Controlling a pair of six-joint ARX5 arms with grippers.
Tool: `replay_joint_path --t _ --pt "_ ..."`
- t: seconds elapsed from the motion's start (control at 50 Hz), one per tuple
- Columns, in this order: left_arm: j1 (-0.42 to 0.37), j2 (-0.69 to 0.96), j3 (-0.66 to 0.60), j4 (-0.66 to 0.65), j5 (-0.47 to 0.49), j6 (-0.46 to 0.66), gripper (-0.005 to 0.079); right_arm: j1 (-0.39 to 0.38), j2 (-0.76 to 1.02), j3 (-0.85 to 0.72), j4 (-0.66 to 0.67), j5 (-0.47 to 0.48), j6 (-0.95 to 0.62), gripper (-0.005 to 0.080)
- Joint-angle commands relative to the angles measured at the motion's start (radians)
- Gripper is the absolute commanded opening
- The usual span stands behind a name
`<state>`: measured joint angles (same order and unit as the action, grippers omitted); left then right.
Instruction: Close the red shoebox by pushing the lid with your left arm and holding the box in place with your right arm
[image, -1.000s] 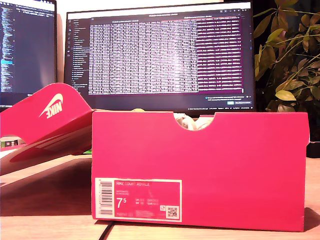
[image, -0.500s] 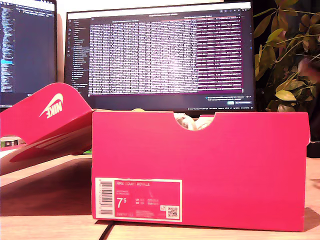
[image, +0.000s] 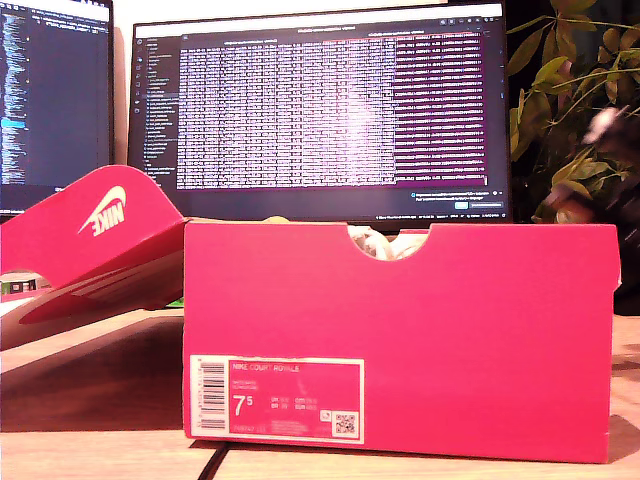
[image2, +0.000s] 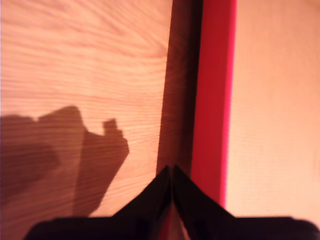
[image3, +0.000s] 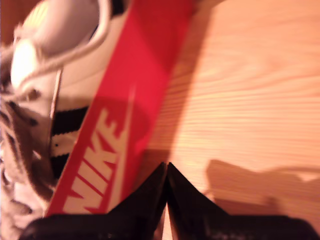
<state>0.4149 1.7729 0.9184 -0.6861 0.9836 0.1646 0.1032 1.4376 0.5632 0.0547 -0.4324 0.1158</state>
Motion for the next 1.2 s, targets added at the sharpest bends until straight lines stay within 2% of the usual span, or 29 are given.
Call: replay_joint_path --t 0.0,0.28,0.5,0.74,1.18 --pt "-0.019 0.038 0.005 -0.006 0.013 0.012 -0.0019 0.024 0.024 0.000 0.029 -0.004 0.019 -0.0012" --pt "-0.096 0.113 0.005 -0.010 0.070 0.012 -0.0019 0.089 0.058 0.001 0.093 -0.003 0.047 -0.0013" --pt "-0.156 0.132 0.006 -0.014 0.182 0.020 -0.0019 0.113 0.058 0.002 0.128 -0.003 0.072 -0.0013" --pt "-0.174 0.130 0.044 -0.037 0.238 0.023 -0.0019 0.122 0.058 0.002 0.128 -0.003 0.071 -0.0012" --pt "-0.164 0.057 0.288 -0.370 0.235 0.180 -0.0019 0.126 0.058 0.002 0.129 -0.003 0.059 -0.0012"
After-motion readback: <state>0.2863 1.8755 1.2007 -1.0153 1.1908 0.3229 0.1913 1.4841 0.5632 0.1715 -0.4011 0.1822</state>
